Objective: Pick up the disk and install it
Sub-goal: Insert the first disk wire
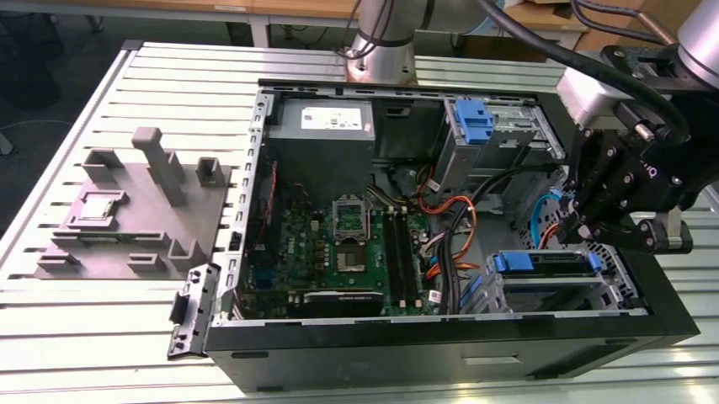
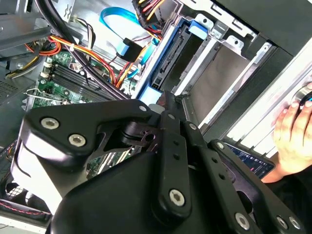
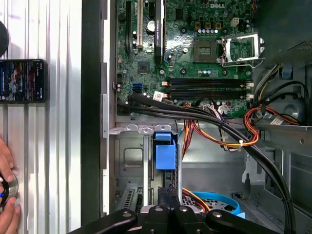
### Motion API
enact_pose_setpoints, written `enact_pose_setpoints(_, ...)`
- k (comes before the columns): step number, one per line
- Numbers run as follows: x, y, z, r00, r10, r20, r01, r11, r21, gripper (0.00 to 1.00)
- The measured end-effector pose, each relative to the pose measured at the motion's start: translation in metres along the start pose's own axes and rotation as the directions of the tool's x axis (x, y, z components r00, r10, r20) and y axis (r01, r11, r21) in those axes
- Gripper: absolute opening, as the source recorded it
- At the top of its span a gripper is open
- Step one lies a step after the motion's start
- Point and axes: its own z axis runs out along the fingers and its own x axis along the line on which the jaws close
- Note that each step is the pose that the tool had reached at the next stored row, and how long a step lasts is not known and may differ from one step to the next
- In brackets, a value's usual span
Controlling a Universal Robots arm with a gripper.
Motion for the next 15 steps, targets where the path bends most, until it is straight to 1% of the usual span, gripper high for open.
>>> enact_pose_setpoints(6,0.0,0.0,-0.0001,1.0,-0.002,-0.0001,0.002,1.0,0.0,0.1)
enact_pose_setpoints(8,0.0,0.0,0.0002,0.9995,-0.032,-0.0004,0.032,0.9995,-0.0005,0.1)
enact_pose_setpoints(11,0.0,0.0,0.0007,0.9967,-0.082,-0.0006,0.082,0.9967,-0.0012,0.1)
enact_pose_setpoints(13,0.0,-0.0018,0.0009,0.9964,-0.085,-0.0005,0.085,0.9964,-0.0012,0.1)
enact_pose_setpoints(15,-0.0001,-0.0051,0.0009,0.9964,-0.085,-0.0005,0.085,0.9964,-0.0013,0.1)
